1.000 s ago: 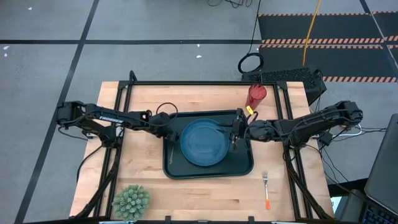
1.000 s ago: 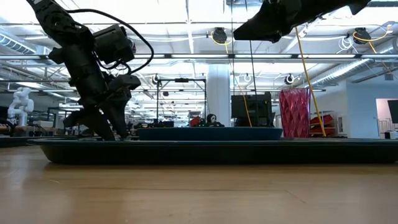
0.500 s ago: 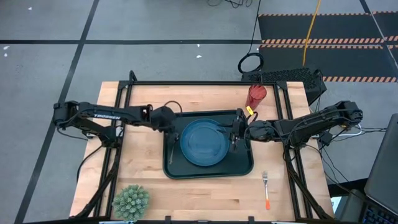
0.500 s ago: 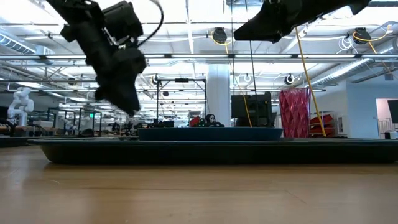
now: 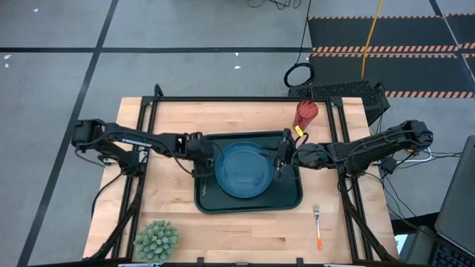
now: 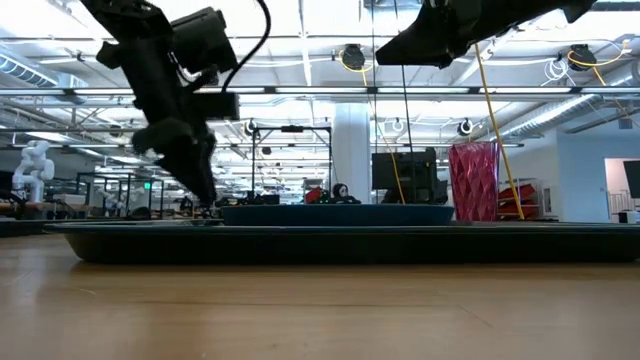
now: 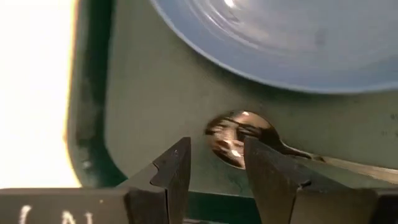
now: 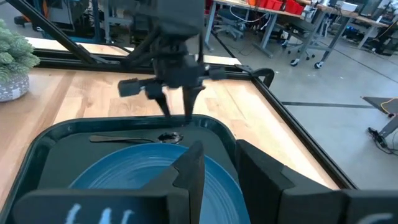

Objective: Pick and place plate/cup/fork/spoon on tray
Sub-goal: Put the black spoon to the left of the blue plate on the black tray

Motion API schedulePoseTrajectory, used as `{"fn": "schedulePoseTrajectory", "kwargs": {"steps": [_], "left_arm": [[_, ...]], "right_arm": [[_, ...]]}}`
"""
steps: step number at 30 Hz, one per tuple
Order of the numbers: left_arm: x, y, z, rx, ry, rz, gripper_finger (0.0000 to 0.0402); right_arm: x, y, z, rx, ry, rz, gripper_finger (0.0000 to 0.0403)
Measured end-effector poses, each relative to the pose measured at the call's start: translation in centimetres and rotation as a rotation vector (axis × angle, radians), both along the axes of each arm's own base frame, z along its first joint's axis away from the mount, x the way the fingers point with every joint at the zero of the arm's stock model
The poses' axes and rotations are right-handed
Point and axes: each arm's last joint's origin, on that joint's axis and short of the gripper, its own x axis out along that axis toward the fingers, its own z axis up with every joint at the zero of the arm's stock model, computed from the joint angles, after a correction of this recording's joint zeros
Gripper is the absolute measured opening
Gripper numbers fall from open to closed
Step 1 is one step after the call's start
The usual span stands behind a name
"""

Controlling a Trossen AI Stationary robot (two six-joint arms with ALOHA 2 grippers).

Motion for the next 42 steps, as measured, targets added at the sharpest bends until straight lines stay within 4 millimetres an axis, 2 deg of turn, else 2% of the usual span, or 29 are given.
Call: {"fn": "schedulePoseTrajectory", "kwargs": {"steps": [6, 19, 23, 30, 42], "left_arm": [[0.4, -0.9, -1.1, 0.035, 0.045, -0.039, 0.0152], [0.4, -1.2, -1.1, 0.078, 0.057, -0.036, 0.0152], [0.5, -1.1, -1.8, 0.158, 0.097, -0.039, 0.0152], [1.2, -1.1, -3.3, 0.174, 0.113, -0.056, 0.0152], [0.3, -1.0, -3.2, 0.188, 0.198, -0.038, 0.0152]], "right_arm": [[0.0, -0.1, 0.0, -0.024, 0.004, -0.022, 0.0084], [0.0, -0.1, 0.0, -0.035, 0.006, -0.042, 0.0084], [0.0, -0.1, 0.0, -0.033, 0.006, -0.042, 0.0084], [-0.1, -0.2, -0.3, -0.025, 0.031, -0.047, 0.0084], [-0.1, -0.4, -0.4, -0.02, 0.037, -0.06, 0.0084]]}}
